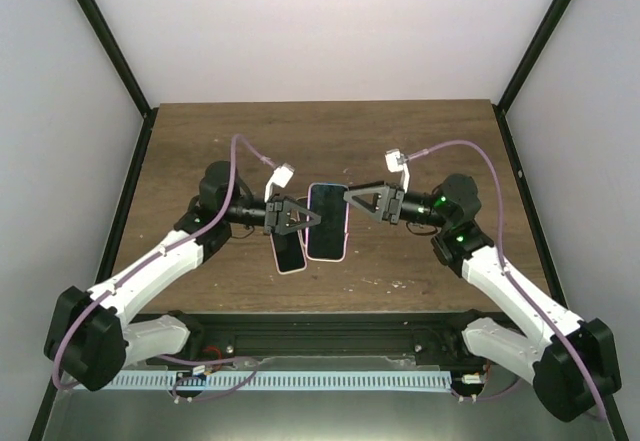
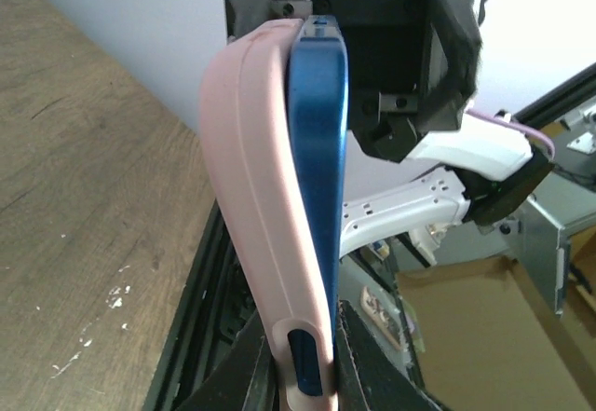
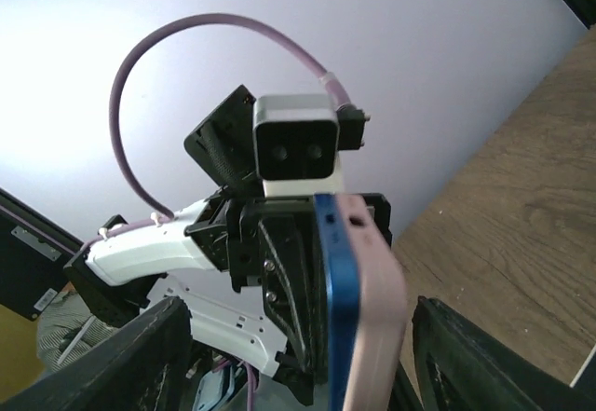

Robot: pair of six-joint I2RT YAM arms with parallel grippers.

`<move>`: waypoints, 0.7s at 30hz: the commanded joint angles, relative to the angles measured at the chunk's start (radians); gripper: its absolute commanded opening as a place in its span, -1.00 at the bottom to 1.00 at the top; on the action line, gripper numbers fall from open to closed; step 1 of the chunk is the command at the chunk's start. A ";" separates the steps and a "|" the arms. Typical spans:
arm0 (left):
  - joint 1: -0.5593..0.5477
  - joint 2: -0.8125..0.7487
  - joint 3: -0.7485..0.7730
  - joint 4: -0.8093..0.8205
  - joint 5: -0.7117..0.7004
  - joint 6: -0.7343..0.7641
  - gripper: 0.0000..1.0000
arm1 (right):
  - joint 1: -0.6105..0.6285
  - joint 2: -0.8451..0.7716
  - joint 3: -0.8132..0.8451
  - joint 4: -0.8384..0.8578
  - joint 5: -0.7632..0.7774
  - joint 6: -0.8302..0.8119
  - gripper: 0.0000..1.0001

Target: Put the phone into the phone case

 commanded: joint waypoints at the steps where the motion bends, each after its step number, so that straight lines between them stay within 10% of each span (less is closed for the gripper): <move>1: -0.004 -0.036 0.030 -0.041 0.021 0.181 -0.84 | 0.005 0.044 0.071 0.002 -0.049 0.017 0.29; 18: -0.002 0.018 0.148 -0.343 -0.088 0.360 -0.74 | 0.005 0.108 0.072 0.016 -0.208 -0.008 -0.98; 21: -0.002 0.057 0.159 -0.303 -0.061 0.286 -0.37 | 0.005 0.100 0.059 0.043 -0.207 -0.036 -0.99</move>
